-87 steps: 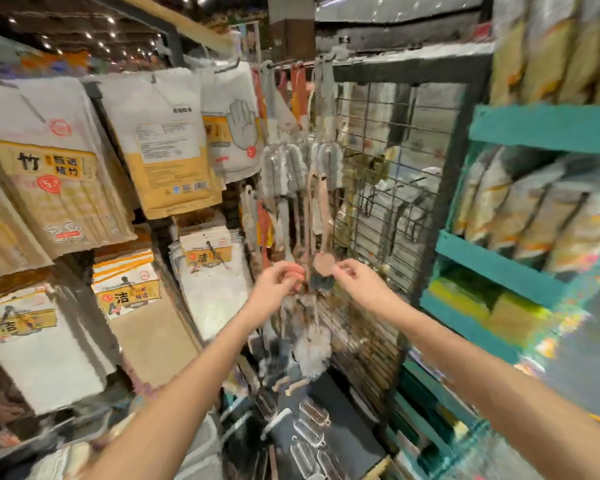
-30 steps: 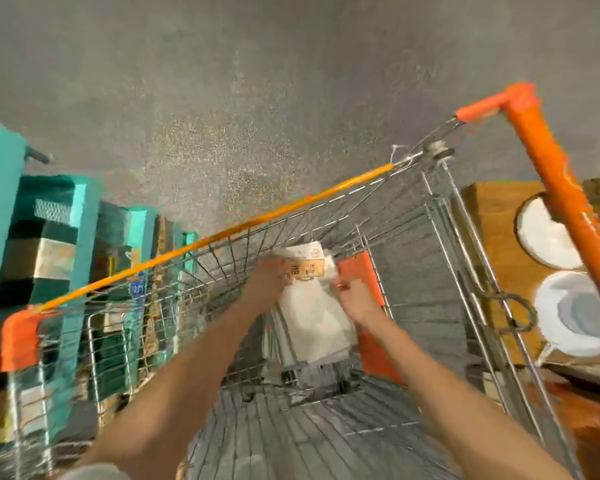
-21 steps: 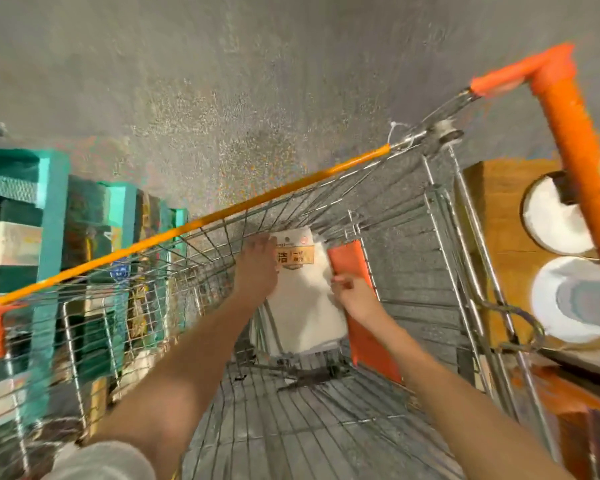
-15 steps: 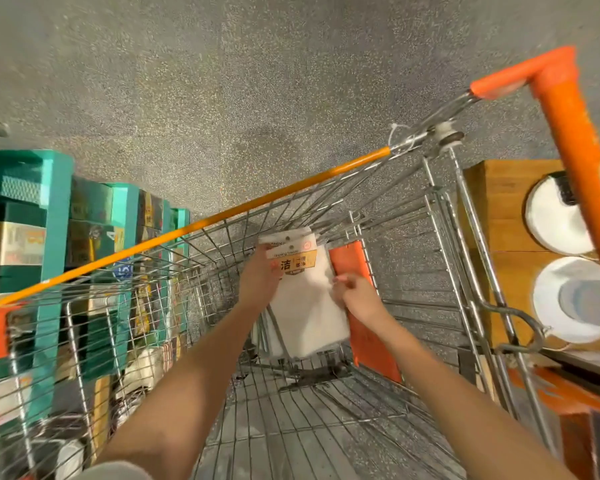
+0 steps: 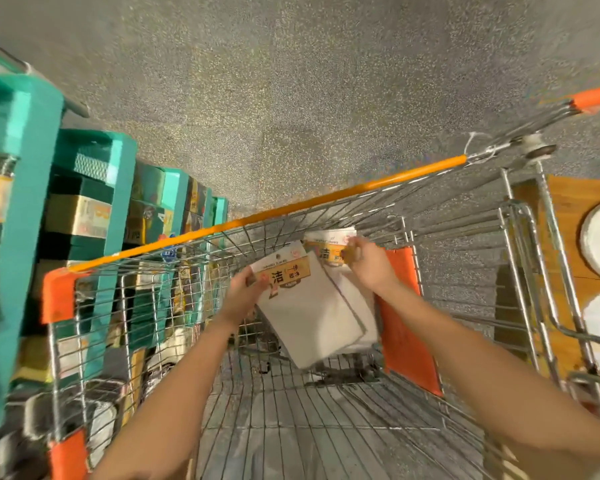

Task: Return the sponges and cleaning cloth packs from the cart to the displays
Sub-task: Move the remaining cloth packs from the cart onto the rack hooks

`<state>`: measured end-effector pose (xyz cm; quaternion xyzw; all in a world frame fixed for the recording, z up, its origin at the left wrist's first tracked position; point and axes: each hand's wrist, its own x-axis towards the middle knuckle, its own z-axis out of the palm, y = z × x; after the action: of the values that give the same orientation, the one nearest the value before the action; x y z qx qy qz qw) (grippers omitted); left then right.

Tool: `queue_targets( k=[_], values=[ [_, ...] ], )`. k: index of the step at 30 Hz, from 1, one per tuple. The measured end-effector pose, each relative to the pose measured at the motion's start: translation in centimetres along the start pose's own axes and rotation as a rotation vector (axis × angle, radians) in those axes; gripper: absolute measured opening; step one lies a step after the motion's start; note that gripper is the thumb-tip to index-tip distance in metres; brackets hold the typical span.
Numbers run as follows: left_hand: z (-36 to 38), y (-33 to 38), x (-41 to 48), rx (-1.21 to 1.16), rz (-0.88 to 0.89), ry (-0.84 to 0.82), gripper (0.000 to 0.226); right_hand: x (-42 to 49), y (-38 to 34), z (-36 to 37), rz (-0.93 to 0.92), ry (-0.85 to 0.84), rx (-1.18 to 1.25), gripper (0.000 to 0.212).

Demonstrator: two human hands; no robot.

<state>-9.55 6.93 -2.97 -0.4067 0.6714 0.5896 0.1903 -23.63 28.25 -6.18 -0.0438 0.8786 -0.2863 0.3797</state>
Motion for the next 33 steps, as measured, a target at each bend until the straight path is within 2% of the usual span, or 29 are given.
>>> queue_targets(
  k=[2, 4, 5, 7, 10, 13, 17, 25, 28, 31, 33],
  values=[
    [-0.8, 0.2, -0.7, -0.029, -0.038, 0.03, 0.005, 1.9, -0.4, 0.4, -0.064, -0.001, -0.166, 0.036],
    [-1.5, 0.3, -0.9, -0.001, -0.059, 0.055, 0.007, 3.6, -0.1, 1.1, -0.054, -0.073, -0.328, 0.06],
    [-2.0, 0.1, -0.9, 0.031, -0.066, 0.061, 0.008, 4.0, 0.0, 1.4, -0.042, -0.108, -0.378, 0.065],
    [-2.7, -0.3, -0.9, 0.042, -0.058, 0.048, 0.01, 3.7, -0.3, 1.5, -0.018, -0.127, -0.457, 0.067],
    [-3.5, -0.9, -1.0, -0.024, -0.056, 0.021, 0.015, 3.4, -0.3, 1.4, -0.039, -0.068, -0.553, 0.066],
    [-3.5, -0.8, -2.0, -0.042, -0.08, 0.039, 0.013, 3.8, 0.1, 0.8, -0.014, -0.081, -0.512, 0.07],
    [-3.9, -1.2, -3.8, -0.002, 0.022, 0.157, 0.03, 4.3, -0.6, 0.5, 0.045, -0.099, -0.437, 0.059],
    [-8.3, -3.2, -7.1, -0.062, 0.003, 0.178, 0.013, 0.0, -1.5, 1.2, 0.006, -0.08, -0.381, 0.033],
    [-10.3, -2.6, -8.9, -0.094, 0.069, 0.166, 0.002, -3.3, -3.9, 0.1, -0.017, -0.08, -0.328, 0.03],
    [-12.2, -2.0, -11.6, -0.177, 0.108, 0.193, 0.022, -7.0, -7.5, -0.8, -0.102, -0.047, -0.275, 0.024],
    [-13.4, -1.4, -13.7, -0.17, 0.128, 0.231, 0.014, -9.7, -9.9, -1.3, -0.16, -0.019, -0.254, 0.011]
  ],
)
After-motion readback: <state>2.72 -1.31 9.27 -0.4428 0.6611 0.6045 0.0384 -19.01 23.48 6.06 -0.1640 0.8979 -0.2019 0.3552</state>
